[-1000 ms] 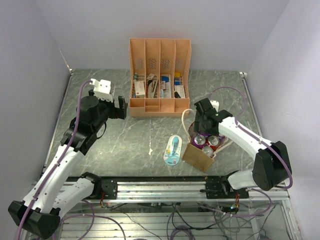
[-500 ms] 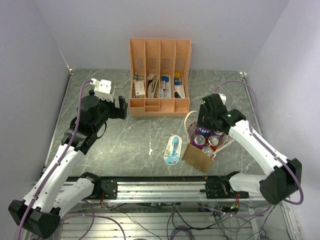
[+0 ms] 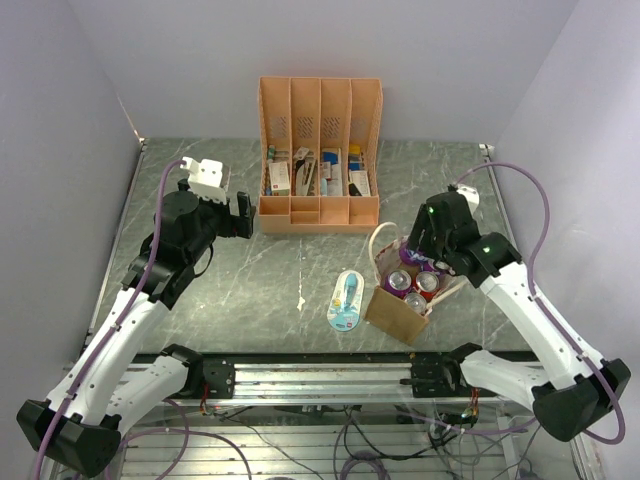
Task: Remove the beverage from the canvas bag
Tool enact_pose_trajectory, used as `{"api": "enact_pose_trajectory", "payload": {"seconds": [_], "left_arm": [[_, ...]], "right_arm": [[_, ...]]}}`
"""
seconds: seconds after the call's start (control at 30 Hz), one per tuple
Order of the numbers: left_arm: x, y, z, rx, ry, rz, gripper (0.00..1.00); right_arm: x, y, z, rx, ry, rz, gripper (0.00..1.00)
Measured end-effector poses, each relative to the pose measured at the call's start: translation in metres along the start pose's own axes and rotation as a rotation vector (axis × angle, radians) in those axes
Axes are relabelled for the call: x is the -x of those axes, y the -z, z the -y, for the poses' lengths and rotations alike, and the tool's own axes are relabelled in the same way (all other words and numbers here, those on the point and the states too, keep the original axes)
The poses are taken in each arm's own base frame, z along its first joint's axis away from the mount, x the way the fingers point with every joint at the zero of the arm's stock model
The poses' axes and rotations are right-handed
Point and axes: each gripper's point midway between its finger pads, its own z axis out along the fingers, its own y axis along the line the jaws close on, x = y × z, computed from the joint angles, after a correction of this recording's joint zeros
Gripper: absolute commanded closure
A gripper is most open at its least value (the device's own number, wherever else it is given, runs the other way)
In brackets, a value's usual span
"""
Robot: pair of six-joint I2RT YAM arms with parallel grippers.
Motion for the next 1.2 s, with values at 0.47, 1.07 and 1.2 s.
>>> {"api": "enact_pose_trajectory", "payload": {"seconds": [0.47,1.07,1.2], "left_arm": [[0.000,0.000,0.000,0.000,0.000,0.000,0.02],[-0.001,-0.001,0.000,0.000,0.000,-0.005,0.02],[-0.002,-0.001,0.000,0.000,-0.001,-0.007,0.02]], "right_arm": [[0.074,0.043,0.008,-0.053,-0.061,0.215,1.00],[0.126,-0.015,0.025,-0.261,-0.050,0.295,1.00],[0.125,-0.063,0.050,-0.324,-0.092,0.216,1.00]]}}
